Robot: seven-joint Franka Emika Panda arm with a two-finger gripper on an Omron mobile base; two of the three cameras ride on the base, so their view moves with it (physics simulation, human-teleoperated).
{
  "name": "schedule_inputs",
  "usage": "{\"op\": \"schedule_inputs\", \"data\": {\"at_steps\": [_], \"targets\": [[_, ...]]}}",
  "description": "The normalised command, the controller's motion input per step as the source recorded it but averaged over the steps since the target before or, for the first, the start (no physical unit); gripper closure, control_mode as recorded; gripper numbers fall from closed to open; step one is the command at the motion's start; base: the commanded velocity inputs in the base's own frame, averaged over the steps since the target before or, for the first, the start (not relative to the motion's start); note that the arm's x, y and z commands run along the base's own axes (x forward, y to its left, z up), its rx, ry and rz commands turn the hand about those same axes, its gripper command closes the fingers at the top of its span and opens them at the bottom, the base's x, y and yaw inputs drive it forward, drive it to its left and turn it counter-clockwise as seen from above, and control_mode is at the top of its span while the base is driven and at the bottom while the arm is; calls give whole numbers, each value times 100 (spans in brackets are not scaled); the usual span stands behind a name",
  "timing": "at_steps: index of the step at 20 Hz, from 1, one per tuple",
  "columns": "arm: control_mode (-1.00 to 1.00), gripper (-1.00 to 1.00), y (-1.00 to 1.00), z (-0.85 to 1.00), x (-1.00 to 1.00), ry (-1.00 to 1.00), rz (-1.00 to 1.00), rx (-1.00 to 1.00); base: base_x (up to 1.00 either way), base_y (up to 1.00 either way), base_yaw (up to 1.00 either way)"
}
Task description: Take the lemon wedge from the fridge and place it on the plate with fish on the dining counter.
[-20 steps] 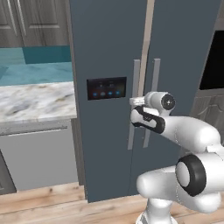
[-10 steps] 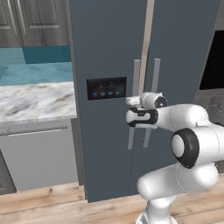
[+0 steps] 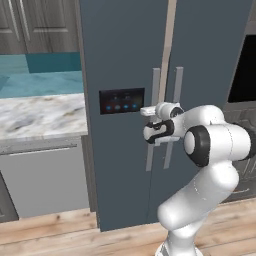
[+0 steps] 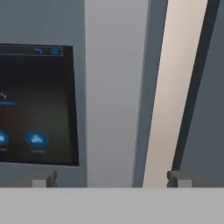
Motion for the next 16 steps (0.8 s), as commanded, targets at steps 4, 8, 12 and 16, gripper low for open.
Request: {"op": "schedule_inputs", "data": {"at_steps": [4,8,12,16], "targets": [[-100,-100,0,0,44,0,0,0,0,0,0],[-100,-100,0,0,42,0,0,0,0,0,0],[-100,-100,0,-1,39,0,0,0,0,0,0],[-100,-100,0,-4,36,0,0,0,0,0,0]]}}
